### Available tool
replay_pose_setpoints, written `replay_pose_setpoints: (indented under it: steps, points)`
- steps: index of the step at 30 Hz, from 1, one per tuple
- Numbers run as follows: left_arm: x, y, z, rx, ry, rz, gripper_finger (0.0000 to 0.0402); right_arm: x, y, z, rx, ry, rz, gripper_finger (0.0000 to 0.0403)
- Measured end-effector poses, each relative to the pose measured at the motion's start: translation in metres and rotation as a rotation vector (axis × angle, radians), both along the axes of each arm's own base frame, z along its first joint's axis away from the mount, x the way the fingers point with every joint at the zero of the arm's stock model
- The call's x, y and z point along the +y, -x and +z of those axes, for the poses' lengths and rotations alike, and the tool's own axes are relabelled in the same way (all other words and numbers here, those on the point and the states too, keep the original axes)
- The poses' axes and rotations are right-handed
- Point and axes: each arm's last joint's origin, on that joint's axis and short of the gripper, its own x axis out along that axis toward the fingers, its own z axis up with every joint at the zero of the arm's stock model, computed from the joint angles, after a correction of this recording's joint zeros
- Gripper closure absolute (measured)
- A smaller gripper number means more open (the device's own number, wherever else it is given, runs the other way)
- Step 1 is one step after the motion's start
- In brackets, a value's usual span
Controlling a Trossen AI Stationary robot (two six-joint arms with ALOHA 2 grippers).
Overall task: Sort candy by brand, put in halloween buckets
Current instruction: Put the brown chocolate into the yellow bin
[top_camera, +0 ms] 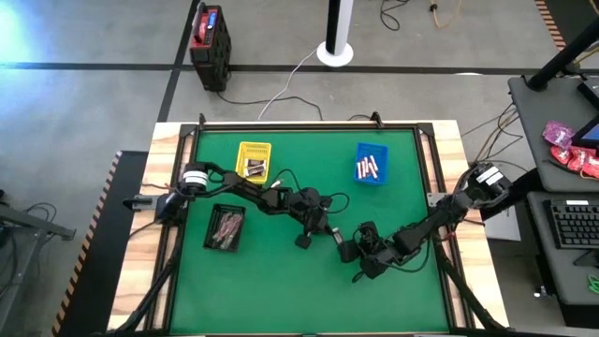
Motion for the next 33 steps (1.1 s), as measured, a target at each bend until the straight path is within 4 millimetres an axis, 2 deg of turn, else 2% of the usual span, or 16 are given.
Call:
replay_pose_setpoints:
  steps: [10,15,26,33]
  points:
    - [0.0,0.0,-0.008,0.014,0.013,0.007,0.0402,-0.013,-0.008,0.001,0.006,0.05,0.018,0.0198]
    - [0.0,0.0,-0.008,0.013,0.013,0.008,0.0402,-0.017,-0.012,0.002,-0.003,0.061,0.021,0.0215]
    - [0.0,0.0,-0.009,0.013,0.018,0.014,0.0402,-0.022,-0.014,0.001,-0.004,0.042,-0.02,0.0307]
    - [0.0,0.0,-0.008,0.021,0.038,0.032,0.0402,-0.023,-0.016,-0.008,0.017,0.044,-0.036,0.0365]
